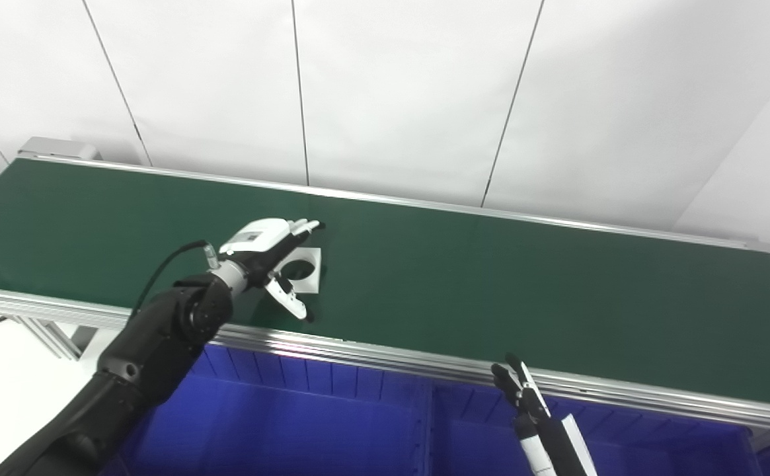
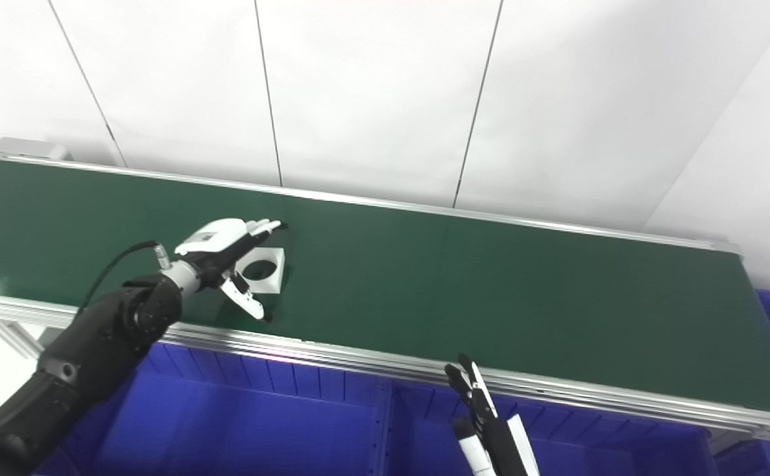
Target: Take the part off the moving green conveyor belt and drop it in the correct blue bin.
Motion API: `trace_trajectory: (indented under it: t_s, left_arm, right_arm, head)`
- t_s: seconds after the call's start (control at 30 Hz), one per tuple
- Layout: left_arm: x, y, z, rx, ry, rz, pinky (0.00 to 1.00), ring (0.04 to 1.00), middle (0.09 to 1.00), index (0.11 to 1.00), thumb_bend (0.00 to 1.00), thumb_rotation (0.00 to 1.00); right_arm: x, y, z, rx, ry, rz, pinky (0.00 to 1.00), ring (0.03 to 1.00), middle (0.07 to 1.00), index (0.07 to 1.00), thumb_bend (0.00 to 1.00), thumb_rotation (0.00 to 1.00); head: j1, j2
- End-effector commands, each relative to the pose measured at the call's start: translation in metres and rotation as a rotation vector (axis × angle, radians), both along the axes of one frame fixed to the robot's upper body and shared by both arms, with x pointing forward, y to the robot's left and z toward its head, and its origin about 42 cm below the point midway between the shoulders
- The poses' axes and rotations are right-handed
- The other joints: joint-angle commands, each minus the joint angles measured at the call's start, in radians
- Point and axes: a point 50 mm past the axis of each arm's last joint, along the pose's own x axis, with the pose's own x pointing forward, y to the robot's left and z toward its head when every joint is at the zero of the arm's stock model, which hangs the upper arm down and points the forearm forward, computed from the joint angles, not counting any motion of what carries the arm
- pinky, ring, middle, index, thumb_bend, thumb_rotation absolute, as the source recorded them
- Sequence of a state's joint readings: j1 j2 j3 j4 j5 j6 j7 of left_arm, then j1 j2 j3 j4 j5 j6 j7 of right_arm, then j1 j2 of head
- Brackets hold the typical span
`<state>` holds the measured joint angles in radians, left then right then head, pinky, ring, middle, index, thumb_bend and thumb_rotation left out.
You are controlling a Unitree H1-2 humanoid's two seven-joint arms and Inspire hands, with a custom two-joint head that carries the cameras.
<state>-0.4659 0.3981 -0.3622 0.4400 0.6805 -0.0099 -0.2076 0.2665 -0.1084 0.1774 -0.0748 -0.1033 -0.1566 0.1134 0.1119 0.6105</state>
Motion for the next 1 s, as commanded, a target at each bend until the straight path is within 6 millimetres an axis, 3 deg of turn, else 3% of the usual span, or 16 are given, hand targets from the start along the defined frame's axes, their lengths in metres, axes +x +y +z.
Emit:
trace_trajectory:
  t_s: [0.0,0.2,0.3,0.4,0.5,0.53,0.57,0.6,0.67,0.97]
  left_arm:
    - [0.019,-0.007,0.025,0.016,-0.082,-0.01,1.0,1.0,1.0,0.968,0.93,0.17]
    - [0.022,-0.014,0.015,0.039,-0.085,0.011,0.99,1.0,1.0,0.962,0.85,0.09]
    - [0.023,-0.017,0.011,0.008,-0.106,0.02,0.91,0.934,0.966,0.927,0.74,0.02]
    - [0.025,-0.02,0.005,-0.057,-0.127,0.031,0.79,0.859,0.918,0.884,0.65,0.0]
    - [0.028,-0.024,0.004,-0.103,-0.109,0.053,0.56,0.649,0.749,0.777,0.55,0.0]
    - [0.029,-0.025,0.005,-0.101,-0.089,0.061,0.51,0.592,0.619,0.648,0.53,0.0]
    - [0.03,-0.028,0.006,-0.094,-0.063,0.071,0.49,0.562,0.553,0.581,0.52,0.0]
    - [0.031,-0.029,0.006,-0.089,-0.046,0.078,0.37,0.449,0.459,0.544,0.51,0.0]
    - [0.032,-0.031,0.006,-0.079,-0.028,0.085,0.31,0.398,0.424,0.524,0.51,0.0]
    - [0.039,-0.031,0.01,-0.063,0.085,0.128,0.47,0.554,0.536,0.467,0.51,0.0]
  right_arm:
    - [0.002,-0.002,0.014,0.022,-0.083,0.004,0.97,0.939,0.932,1.0,0.64,1.0]
    - [0.002,-0.005,0.014,0.028,-0.077,0.002,0.98,0.943,0.935,1.0,0.62,1.0]
    - [0.002,-0.006,0.014,0.025,-0.075,0.001,0.97,0.941,0.933,1.0,0.63,1.0]
    - [0.001,-0.008,0.014,0.027,-0.076,0.004,0.97,0.945,0.935,1.0,0.63,1.0]
    - [0.0,-0.009,0.015,0.023,-0.08,0.002,0.98,0.949,0.938,1.0,0.63,1.0]
    - [0.0,-0.009,0.014,0.021,-0.082,0.002,0.97,0.95,0.938,1.0,0.63,1.0]
    - [0.0,-0.009,0.014,0.023,-0.082,0.0,0.97,0.95,0.938,1.0,0.63,1.0]
    - [0.0,-0.009,0.014,0.024,-0.081,-0.001,0.97,0.952,0.939,1.0,0.62,1.0]
    - [0.0,-0.009,0.014,0.026,-0.082,0.0,0.97,0.952,0.939,1.0,0.62,1.0]
    - [0.002,-0.01,0.014,0.033,-0.087,0.0,0.97,0.954,0.943,1.0,0.59,1.0]
  head:
    - [0.007,0.0]
    - [0.02,0.001]
    - [0.025,0.001]
    - [0.03,0.004]
    - [0.035,0.005]
    - [0.036,0.005]
    - [0.038,0.004]
    - [0.038,0.004]
    - [0.039,0.005]
    - [0.044,0.004]
